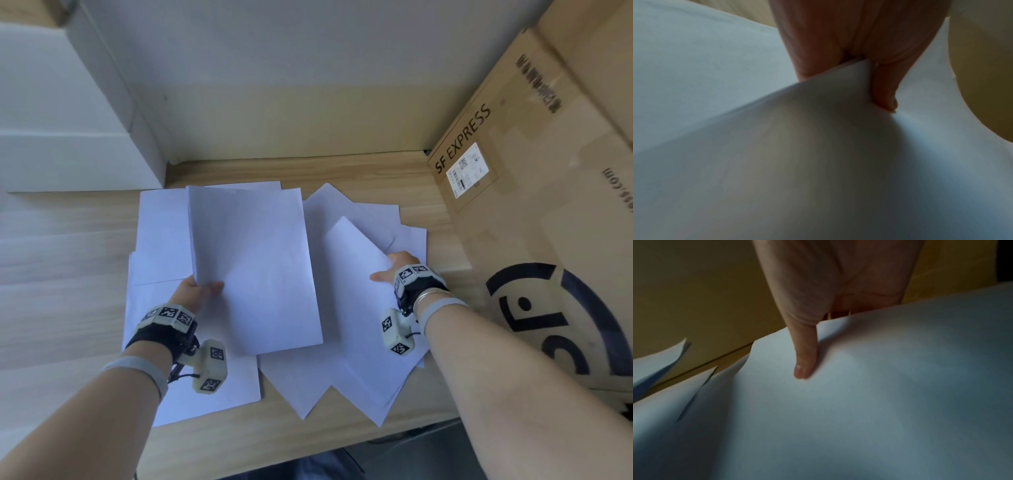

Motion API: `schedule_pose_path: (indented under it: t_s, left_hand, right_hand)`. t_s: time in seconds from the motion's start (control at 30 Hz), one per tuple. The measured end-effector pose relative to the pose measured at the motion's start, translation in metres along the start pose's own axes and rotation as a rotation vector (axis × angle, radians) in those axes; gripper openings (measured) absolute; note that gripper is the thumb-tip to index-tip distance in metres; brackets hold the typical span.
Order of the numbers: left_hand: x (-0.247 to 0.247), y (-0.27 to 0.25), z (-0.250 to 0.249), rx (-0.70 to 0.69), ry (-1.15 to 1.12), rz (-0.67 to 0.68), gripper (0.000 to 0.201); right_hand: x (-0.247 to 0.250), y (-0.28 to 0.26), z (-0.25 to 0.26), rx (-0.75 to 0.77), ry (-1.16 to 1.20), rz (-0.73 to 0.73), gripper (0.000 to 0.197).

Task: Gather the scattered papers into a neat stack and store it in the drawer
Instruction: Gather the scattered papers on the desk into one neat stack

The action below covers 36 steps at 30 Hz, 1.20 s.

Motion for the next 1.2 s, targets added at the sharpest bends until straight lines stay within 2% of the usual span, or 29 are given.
schedule_pose_path:
  t_s: [0.1,0.27,0.53,0.67,0.8,0.87,0.9,1.0,1.07,1.13,1.2]
  left_hand:
    - [0.002,-0.002,0.003,0.01,0.005,0.003,0.016]
    - [0.004,-0.005,0.01,0.011,-0.009,0.009,0.014]
    - [0.007,-0.006,0.015,0.006,-0.035,0.012,0.013]
    - [0.014,-0.006,0.016,0.002,-0.017,0.003,0.015]
    - [0.022,-0.01,0.015,0.006,-0.012,-0.002,0.019]
    - [0.025,-0.01,0.014,0.018,0.027,-0.012,0.026]
    - [0.027,-0.009,0.014,0.023,0.058,-0.027,0.03]
    - [0.033,-0.01,0.015,0.038,0.108,-0.069,0.041]
    - [0.034,-0.01,0.016,0.045,0.109,-0.07,0.044]
    - [0.034,-0.009,0.017,0.043,0.107,-0.072,0.044]
    - [0.034,-0.008,0.016,0.051,0.124,-0.071,0.043]
  right_hand:
    - [-0.017,-0.001,0.016,0.034,-0.103,0.002,0.081]
    - [-0.039,0.0,0.026,0.077,-0.148,-0.043,0.065]
    - [-0.042,-0.004,0.025,0.145,0.028,-0.093,0.06]
    - [-0.036,-0.01,0.023,0.1,0.052,-0.065,0.055]
    - [-0.019,-0.013,0.01,0.11,0.163,-0.21,0.038]
    - [-0.006,-0.015,0.004,0.103,0.224,-0.325,0.018]
    - [0.0,-0.018,0.002,0.091,0.251,-0.386,0.015]
    - [0.015,-0.026,-0.002,0.056,0.372,-0.54,0.018]
    - [0.02,-0.03,0.003,0.052,0.449,-0.581,0.023]
    - [0.017,-0.033,0.016,0.052,0.488,-0.536,0.028]
    - [0.006,-0.032,0.037,0.059,0.461,-0.418,0.034]
Point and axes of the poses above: each hand's wrist, its own y-axis towards the middle knuckle, its own x-axis out of the back of the hand, z = x × y, the point moved 3 cm from there along y, towards the middle knuckle, and after that the axes turned 14 degrees about x, right-handed, at the moved point
